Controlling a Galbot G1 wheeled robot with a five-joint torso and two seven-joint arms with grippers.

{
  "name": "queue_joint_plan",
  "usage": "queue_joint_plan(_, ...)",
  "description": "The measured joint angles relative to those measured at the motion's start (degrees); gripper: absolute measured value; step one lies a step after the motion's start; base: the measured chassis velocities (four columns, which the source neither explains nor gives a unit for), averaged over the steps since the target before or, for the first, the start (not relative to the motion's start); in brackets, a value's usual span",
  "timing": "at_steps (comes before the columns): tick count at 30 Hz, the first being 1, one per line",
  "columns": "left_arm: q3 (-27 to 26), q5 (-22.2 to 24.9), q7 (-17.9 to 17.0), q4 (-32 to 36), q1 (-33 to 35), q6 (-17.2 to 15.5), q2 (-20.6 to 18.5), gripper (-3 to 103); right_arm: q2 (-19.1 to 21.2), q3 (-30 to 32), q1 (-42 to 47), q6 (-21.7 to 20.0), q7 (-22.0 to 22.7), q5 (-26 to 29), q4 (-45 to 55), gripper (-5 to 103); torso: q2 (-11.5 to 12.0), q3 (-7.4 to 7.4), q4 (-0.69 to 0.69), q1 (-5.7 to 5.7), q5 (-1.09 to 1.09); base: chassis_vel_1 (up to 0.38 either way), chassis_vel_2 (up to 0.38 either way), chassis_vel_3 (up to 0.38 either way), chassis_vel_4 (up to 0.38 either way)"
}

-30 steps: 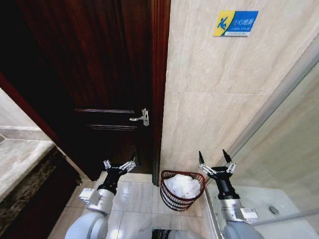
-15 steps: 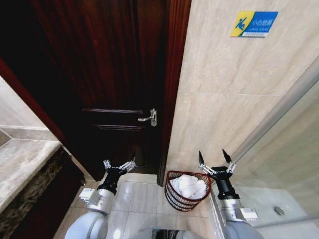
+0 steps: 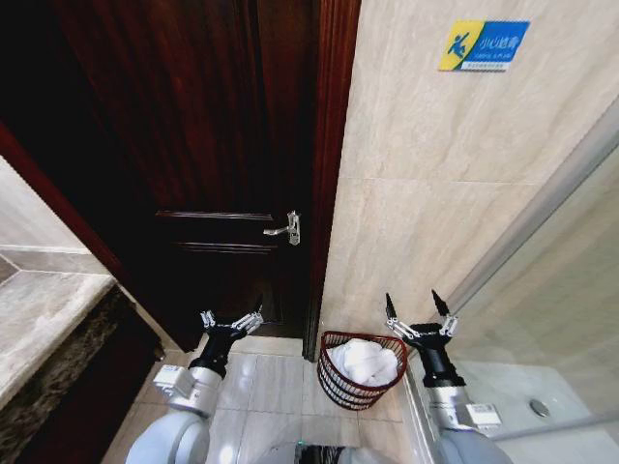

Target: Discard the used towel into the hamper.

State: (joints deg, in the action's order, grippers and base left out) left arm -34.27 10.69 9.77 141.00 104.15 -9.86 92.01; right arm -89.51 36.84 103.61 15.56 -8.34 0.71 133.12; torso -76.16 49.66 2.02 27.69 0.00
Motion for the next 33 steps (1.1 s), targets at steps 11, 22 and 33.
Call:
queue_joint_plan(11,0.0,0.0,0.0,0.0,0.0,0.0,0.0,100,0.0,0.0,0.0,0.0,0.0,0.0,0.0,100,0.02,-0.01,0.0,0.0,0.0,0.0,0.0,0.0,0.0)
queue_joint_plan(22,0.0,0.0,0.0,0.0,0.0,0.0,0.0,100,0.0,0.0,0.0,0.0,0.0,0.0,0.0,100,0.03,-0.01,0.0,-0.01,0.0,0.0,0.0,0.0,0.0)
queue_joint_plan(33,0.0,0.0,0.0,0.0,0.0,0.0,0.0,100,0.0,0.0,0.0,0.0,0.0,0.0,0.0,100,0.03,-0.02,0.0,-0.01,0.0,0.0,0.0,0.0,0.0)
